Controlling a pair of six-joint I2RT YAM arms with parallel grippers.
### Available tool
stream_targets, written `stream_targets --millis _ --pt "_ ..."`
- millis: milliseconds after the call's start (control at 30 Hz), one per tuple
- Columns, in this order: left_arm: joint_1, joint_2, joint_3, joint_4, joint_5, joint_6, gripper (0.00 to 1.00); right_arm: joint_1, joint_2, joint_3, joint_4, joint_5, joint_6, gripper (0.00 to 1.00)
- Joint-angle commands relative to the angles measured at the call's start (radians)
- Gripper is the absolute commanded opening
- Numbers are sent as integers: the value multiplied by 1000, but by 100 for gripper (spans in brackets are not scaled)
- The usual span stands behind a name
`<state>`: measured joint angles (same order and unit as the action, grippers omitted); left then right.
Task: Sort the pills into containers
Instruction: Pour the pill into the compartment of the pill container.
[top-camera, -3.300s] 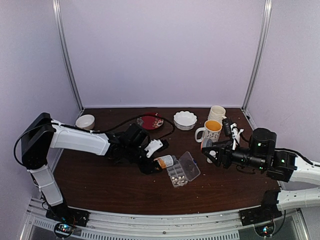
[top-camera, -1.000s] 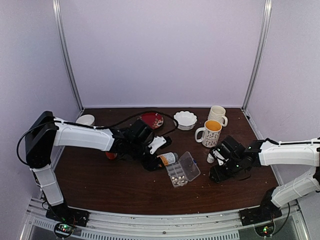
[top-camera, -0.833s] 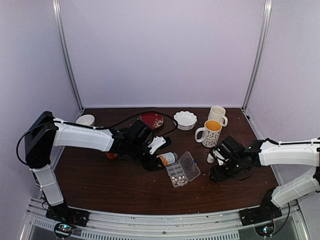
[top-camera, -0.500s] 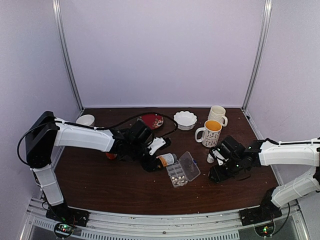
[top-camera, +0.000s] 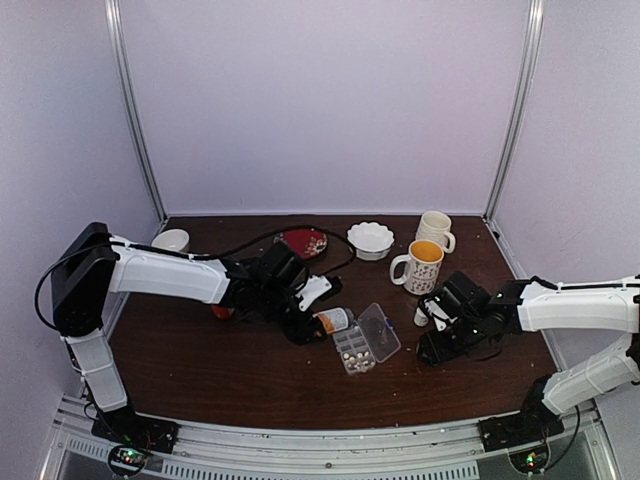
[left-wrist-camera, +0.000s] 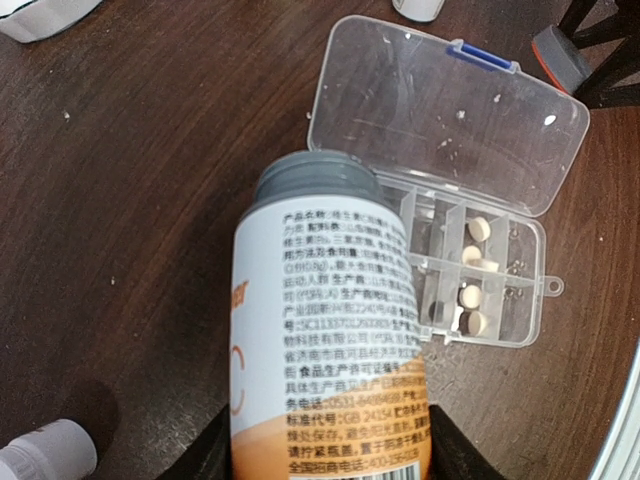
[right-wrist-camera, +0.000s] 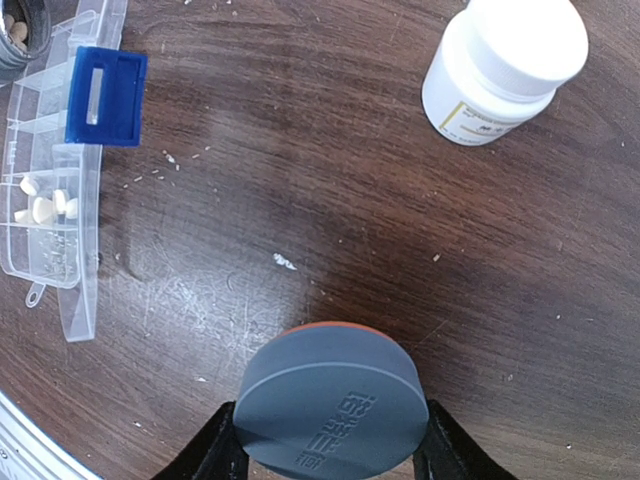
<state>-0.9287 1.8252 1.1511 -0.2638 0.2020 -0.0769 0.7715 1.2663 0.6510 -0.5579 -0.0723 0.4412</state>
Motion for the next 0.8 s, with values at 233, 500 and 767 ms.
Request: stream_targets --millis 233,500,767 --pt "-7 -11 0 63 18 -19 0 -8 30 21 -16 12 -20 3" --pt "-6 -5 9 49 -8 -18 0 -8 47 26 -15 7 -27 3" --pt "-7 3 46 -37 -5 -2 0 -8 51 33 -25 6 -33 3"
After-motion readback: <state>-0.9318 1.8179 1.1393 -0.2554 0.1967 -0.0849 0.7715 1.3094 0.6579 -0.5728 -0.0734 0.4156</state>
